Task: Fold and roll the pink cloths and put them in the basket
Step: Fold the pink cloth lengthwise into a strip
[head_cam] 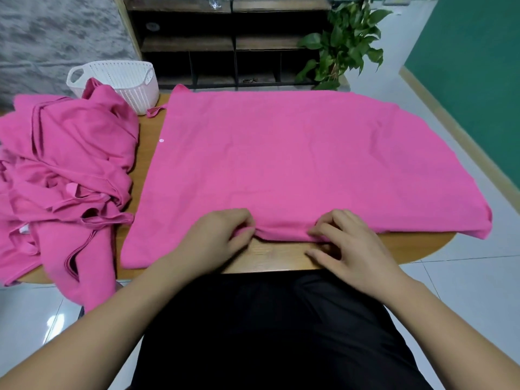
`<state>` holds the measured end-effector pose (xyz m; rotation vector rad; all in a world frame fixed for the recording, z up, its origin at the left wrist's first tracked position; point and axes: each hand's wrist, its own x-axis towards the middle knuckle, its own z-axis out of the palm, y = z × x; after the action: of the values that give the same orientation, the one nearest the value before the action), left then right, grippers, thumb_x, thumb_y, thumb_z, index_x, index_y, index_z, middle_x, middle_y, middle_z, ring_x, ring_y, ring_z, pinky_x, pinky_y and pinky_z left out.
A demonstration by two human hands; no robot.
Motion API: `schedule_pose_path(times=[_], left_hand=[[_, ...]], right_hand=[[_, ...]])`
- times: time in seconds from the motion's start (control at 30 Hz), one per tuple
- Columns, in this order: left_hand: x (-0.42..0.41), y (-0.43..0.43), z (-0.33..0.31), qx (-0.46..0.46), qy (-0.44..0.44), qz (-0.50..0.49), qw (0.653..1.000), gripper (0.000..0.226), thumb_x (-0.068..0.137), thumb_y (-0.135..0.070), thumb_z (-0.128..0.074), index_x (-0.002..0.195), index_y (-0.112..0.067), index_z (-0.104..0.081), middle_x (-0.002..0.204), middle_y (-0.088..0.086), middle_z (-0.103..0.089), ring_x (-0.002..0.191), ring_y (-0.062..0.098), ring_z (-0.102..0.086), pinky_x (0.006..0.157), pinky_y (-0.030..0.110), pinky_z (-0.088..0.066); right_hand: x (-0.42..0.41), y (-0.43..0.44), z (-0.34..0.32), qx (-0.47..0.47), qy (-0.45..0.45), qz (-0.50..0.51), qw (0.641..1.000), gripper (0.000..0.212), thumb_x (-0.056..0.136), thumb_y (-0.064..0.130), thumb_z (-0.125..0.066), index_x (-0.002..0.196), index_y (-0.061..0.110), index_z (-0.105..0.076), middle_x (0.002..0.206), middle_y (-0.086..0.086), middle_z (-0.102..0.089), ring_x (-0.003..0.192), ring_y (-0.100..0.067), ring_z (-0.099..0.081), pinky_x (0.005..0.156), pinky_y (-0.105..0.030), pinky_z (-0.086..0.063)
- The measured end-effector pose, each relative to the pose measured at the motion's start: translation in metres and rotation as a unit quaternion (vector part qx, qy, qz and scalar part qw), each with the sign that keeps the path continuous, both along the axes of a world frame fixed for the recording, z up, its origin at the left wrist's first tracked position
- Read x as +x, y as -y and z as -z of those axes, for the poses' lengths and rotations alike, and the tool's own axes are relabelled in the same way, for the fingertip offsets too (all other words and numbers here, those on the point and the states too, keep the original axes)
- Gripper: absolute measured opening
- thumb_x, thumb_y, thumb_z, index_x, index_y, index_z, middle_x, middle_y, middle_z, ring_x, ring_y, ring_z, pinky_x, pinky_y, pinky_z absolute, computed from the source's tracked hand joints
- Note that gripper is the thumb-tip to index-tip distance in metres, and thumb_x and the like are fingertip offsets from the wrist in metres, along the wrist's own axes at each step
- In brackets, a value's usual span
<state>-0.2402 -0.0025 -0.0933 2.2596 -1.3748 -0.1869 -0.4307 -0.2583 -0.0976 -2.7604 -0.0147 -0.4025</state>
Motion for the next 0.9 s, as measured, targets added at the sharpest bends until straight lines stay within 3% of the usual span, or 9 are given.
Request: schedule_pose_path(times=[0.07,0.17,0.27,0.4,0.6,0.8,0.9], left_hand=[[0.007,-0.002,-0.004,-0.027,-0.058,-0.025,0.998,0.009,0.101,-0.035,-0.065,0.097,-0.027,-0.068,0.08,-0.012,-0.07,0.074,0.007,-0.064,0.07,0.032,-0.049],[0.015,-0.003,-0.005,-0.038,-0.106,-0.049,0.992,0.007,0.101,-0.033,-0.069,0.095,-0.03,-0.07,0.072,-0.007,-0.068,0.067,0.011,-0.061,0.068,0.032,-0.047],[0.018,-0.001,-0.005,-0.039,-0.121,-0.063,0.99,0.009,0.1,-0.034,-0.071,0.091,-0.03,-0.07,0.073,-0.006,-0.067,0.068,0.009,-0.059,0.069,0.032,-0.046],[0.023,0.001,-0.003,-0.053,-0.048,-0.068,0.995,0.009,0.097,-0.031,-0.074,0.09,-0.027,-0.071,0.086,-0.01,-0.064,0.083,0.008,-0.059,0.08,0.037,-0.05],[0.012,0.009,-0.007,-0.074,0.077,-0.025,0.994,0.007,0.098,-0.028,-0.065,0.1,-0.022,-0.068,0.098,-0.005,-0.056,0.093,0.021,-0.056,0.083,0.043,-0.048],[0.005,0.018,-0.004,-0.07,0.099,0.0,0.993,0.038,0.093,-0.062,-0.069,0.105,-0.026,-0.069,0.101,-0.008,-0.06,0.095,0.018,-0.057,0.083,0.042,-0.047],[0.001,0.022,-0.004,-0.065,0.113,0.027,0.991,0.037,0.092,-0.06,-0.071,0.105,-0.025,-0.069,0.099,-0.009,-0.059,0.093,0.018,-0.056,0.081,0.041,-0.046]], right_hand=[[0.005,0.003,0.004,-0.016,0.015,0.016,1.0,0.028,0.096,0.038,-0.076,0.116,0.02,-0.07,0.109,0.006,-0.055,0.099,-0.023,-0.055,0.085,-0.043,-0.048],[0.014,0.008,0.006,-0.036,0.042,0.037,0.998,0.017,0.102,0.033,-0.068,0.109,0.018,-0.07,0.102,0.003,-0.058,0.094,-0.027,-0.056,0.08,-0.046,-0.045],[0.021,0.015,0.005,0.0,0.039,0.045,0.998,0.02,0.108,0.036,-0.058,0.101,0.021,-0.069,0.091,0.006,-0.061,0.089,-0.023,-0.056,0.078,-0.045,-0.043],[0.029,0.027,-0.001,0.111,0.026,0.058,0.992,0.015,0.106,0.03,-0.063,0.099,0.022,-0.073,0.091,0.014,-0.07,0.089,-0.014,-0.062,0.085,-0.045,-0.048],[0.042,0.031,-0.002,0.056,0.023,0.069,0.996,0.01,0.105,0.028,-0.064,0.101,0.022,-0.071,0.093,0.01,-0.071,0.088,-0.022,-0.059,0.084,-0.05,-0.048],[0.04,0.03,0.001,0.065,0.028,0.064,0.995,0.013,0.105,0.028,-0.062,0.1,0.02,-0.07,0.092,0.01,-0.07,0.087,-0.021,-0.058,0.084,-0.048,-0.048],[0.037,0.029,0.002,0.066,0.03,0.067,0.995,0.014,0.105,0.029,-0.061,0.1,0.019,-0.07,0.092,0.01,-0.07,0.087,-0.019,-0.057,0.084,-0.047,-0.048]])
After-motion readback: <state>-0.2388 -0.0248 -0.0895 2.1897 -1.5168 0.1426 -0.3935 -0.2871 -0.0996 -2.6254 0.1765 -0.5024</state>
